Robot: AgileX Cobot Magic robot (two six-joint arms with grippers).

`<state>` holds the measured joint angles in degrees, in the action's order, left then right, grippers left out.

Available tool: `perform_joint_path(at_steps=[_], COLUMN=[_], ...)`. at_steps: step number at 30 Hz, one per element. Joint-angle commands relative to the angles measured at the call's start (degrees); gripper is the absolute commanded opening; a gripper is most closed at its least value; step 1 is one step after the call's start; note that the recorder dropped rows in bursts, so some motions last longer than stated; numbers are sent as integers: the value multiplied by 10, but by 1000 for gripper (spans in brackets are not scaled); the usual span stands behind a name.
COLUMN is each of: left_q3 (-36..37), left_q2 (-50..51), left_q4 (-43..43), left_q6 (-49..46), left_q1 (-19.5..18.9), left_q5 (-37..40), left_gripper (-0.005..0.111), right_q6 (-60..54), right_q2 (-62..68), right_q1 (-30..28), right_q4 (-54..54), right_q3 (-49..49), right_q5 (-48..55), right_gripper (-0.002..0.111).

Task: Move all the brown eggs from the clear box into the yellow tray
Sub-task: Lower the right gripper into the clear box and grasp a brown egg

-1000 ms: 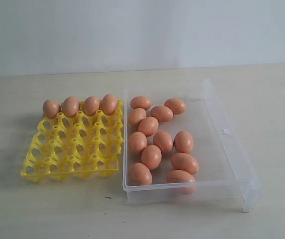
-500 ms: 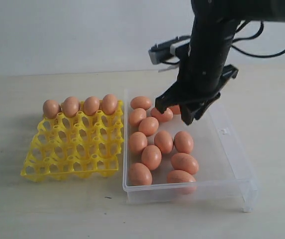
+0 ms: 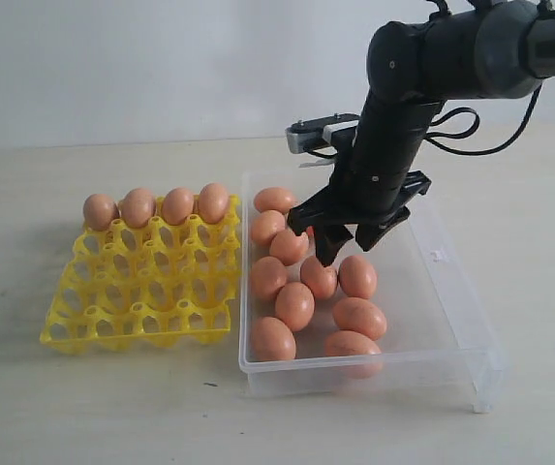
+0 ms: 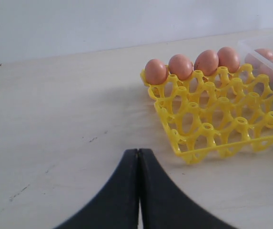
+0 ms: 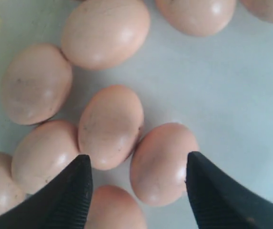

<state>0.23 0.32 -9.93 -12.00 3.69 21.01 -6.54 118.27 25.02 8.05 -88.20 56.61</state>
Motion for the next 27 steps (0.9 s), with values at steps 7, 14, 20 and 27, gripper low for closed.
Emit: perform_joint_path(at_steps=[7,14,20,27], left_q3=[-2,-2,-2,-2], left_q2=[-3,-3,-3,-3], left_q4=[1,1,1,1], left_q6=[0,0,0,0], left_q1=[2,2,2,2], left_q5=[-3,-3,-3,-3], left_gripper=[0,0,0,0], right_q6=[5,5,5,5], right_q2=[2,32,53,69], right_q1=[-41,-41,-41,-30], right_q4=[11,27,39,39], right_q3=[-2,-2,-2,-2], right_q5=[-57,-51,-53,-58], right_gripper=[57,57,57,57])
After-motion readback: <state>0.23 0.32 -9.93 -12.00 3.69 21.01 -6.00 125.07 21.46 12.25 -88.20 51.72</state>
